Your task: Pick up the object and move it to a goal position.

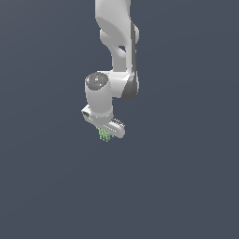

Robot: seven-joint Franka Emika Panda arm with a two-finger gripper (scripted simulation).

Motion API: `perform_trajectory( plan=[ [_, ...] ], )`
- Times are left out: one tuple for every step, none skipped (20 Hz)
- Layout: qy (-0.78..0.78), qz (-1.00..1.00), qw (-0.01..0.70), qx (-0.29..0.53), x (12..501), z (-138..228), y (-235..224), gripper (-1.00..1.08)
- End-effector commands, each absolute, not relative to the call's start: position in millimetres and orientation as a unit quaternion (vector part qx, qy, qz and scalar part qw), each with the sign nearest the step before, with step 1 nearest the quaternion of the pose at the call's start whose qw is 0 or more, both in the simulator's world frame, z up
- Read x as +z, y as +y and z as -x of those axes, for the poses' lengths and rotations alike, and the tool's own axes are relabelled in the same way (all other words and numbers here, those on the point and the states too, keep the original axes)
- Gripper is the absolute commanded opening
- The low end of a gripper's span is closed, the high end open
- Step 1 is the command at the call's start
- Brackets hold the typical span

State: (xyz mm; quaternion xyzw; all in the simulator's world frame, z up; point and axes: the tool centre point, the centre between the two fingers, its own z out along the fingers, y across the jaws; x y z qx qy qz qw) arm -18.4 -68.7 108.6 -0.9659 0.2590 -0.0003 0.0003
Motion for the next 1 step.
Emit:
perform_trajectory(
  plan=[
    [0.259, 0.966, 0.000, 0.000, 108.5, 18.2, -68.6, -1.00]
  ],
)
